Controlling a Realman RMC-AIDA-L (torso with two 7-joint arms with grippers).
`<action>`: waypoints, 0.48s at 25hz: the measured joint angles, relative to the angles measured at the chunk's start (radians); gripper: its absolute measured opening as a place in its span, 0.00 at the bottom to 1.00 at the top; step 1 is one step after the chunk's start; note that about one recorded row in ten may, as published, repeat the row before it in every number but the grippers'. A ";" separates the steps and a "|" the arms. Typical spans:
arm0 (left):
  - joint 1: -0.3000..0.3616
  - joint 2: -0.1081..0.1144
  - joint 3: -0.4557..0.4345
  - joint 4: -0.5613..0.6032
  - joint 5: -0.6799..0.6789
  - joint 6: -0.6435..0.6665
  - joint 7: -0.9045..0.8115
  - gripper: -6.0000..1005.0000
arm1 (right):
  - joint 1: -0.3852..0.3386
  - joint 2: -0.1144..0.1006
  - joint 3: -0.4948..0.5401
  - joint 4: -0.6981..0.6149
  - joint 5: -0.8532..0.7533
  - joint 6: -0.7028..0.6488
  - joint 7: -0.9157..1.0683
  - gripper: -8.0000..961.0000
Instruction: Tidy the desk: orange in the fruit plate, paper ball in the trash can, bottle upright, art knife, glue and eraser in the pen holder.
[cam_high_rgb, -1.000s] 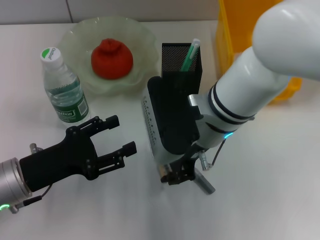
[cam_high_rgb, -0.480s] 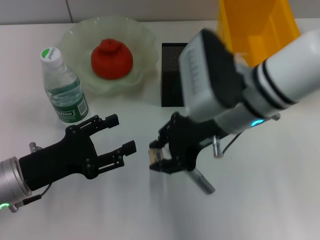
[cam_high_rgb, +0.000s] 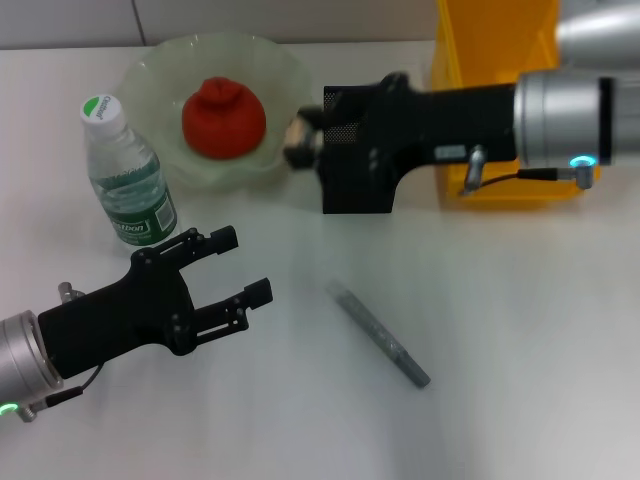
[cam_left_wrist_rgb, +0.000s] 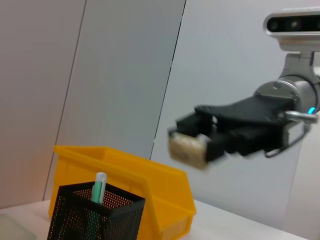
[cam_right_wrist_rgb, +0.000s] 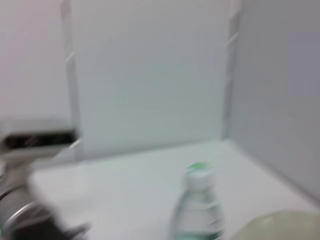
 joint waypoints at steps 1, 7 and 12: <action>0.000 0.000 -0.001 0.000 -0.001 0.000 -0.001 0.80 | -0.006 0.000 0.016 0.032 0.037 0.017 -0.034 0.43; -0.001 -0.001 -0.001 0.001 -0.002 0.000 0.003 0.80 | -0.016 -0.002 0.099 0.259 0.234 0.075 -0.331 0.43; -0.001 -0.003 -0.001 -0.001 -0.002 0.001 0.004 0.80 | -0.022 -0.001 0.114 0.393 0.363 0.108 -0.520 0.43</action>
